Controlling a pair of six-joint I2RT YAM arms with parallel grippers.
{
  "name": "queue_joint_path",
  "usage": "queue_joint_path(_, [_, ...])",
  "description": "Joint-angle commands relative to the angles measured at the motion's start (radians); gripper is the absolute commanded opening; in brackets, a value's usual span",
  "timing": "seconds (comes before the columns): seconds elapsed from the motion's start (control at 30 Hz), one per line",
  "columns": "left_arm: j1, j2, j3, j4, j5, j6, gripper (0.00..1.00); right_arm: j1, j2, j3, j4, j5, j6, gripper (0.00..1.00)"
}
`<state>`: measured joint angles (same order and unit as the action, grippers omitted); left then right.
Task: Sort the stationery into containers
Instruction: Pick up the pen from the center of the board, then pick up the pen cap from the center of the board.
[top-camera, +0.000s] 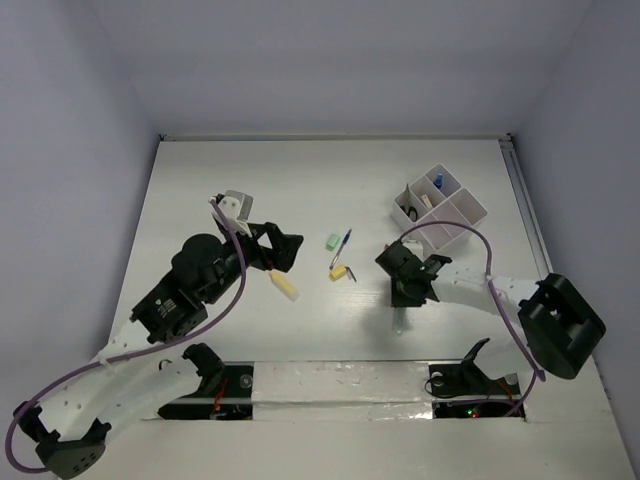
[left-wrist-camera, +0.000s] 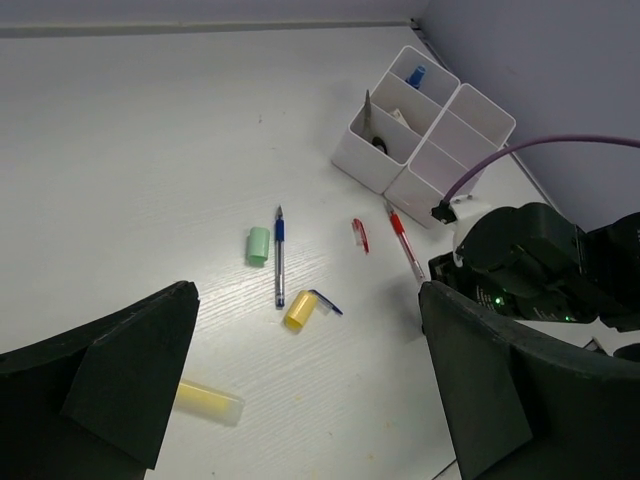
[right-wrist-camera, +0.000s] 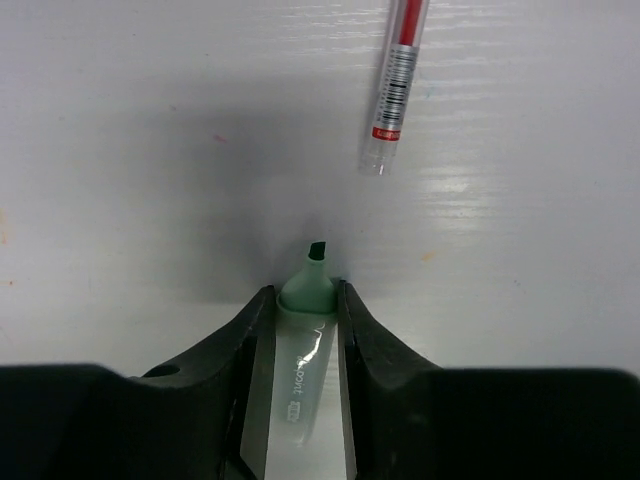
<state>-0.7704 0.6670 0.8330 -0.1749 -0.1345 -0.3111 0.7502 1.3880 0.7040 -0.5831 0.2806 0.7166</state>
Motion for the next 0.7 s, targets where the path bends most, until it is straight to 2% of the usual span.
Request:
queue_joint_path(0.0, [0.005, 0.008, 0.000, 0.026, 0.013, 0.003, 0.90, 0.032, 0.025, -0.015, 0.029, 0.005, 0.043, 0.10])
queue_joint_path(0.07, [0.005, 0.014, -0.002, 0.026, 0.024, 0.003, 0.89, 0.043, 0.010, -0.018, 0.026, 0.017, 0.052, 0.00])
queue_joint_path(0.27, [0.005, 0.046, -0.003, 0.034, 0.070, 0.007, 0.79, 0.066, -0.122, 0.077, 0.009, 0.078, 0.021, 0.00])
queue_joint_path(0.43, [0.005, 0.072, -0.012, 0.054, 0.130, -0.013, 0.71, 0.086, -0.194, 0.199, 0.173, 0.075, -0.058, 0.00])
queue_joint_path(0.6, [0.005, 0.115, -0.034, 0.071, 0.214, -0.032, 0.62, 0.113, -0.152, 0.284, 0.406, 0.028, -0.100, 0.00])
queue_joint_path(0.67, [0.005, 0.140, -0.055, 0.072, 0.249, -0.042, 0.55, 0.124, -0.130, 0.304, 0.452, 0.028, -0.101, 0.00])
